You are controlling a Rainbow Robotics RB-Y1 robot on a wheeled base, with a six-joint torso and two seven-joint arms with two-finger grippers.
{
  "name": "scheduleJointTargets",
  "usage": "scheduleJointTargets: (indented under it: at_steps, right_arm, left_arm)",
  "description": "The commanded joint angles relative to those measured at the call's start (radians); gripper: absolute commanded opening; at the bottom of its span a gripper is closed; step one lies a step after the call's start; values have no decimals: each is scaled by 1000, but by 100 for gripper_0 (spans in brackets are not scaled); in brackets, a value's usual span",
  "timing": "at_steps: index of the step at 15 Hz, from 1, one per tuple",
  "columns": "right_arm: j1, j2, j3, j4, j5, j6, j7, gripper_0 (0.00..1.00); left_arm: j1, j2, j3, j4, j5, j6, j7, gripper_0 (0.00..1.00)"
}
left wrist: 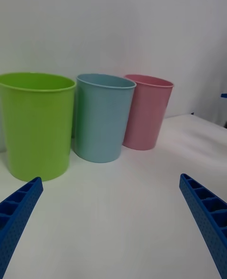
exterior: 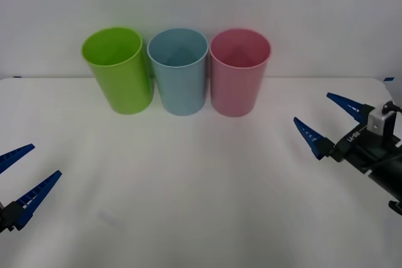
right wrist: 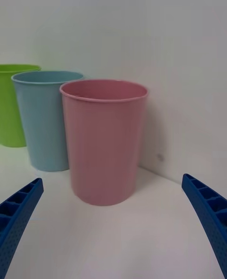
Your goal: Grasp the object on the table and drop it into the matching bin: aluminum can to the light blue bin, PET bottle to the pink bin.
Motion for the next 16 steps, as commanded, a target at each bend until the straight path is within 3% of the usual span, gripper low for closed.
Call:
scheduleJointTargets:
  at_steps: [1,8,16]
  right_arm:
    - [74,0,-64,0,-24,-84,21,100]
    - [259,0,-178,0,-107,-237,58,100]
    - [340,2,-201,5,-159,-245,77,100]
  left_arm:
    - [0,0,0,0,0,0,0,100]
    - [0,0,0,0,0,0,0,100]
    - [0,0,0,0,0,0,0,100]
